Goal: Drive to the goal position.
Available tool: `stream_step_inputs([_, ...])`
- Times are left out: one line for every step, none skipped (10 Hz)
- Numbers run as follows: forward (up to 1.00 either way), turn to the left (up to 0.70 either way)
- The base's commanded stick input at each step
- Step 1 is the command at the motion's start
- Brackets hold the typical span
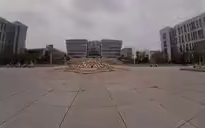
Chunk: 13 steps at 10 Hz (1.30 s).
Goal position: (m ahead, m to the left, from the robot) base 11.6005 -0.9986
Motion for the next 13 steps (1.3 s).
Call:
stream_step_inputs([1.0, 0.0])
stream_step_inputs([1.0, -0.01])
stream_step_inputs([1.0, -0.37])
stream_step_inputs([1.0, -0.4])
stream_step_inputs([1.0, -0.4])
stream_step_inputs([1.0, -0.4])
stream_step_inputs([1.0, -0.4])
stream_step_inputs([1.0, -0.4])
stream_step_inputs([1.0, -0.4])
stream_step_inputs([1.0, -0.4])
stream_step_inputs([1.0, -0.4])
stream_step_inputs([1.0, -0.16])
stream_step_inputs([1.0, 0.0])
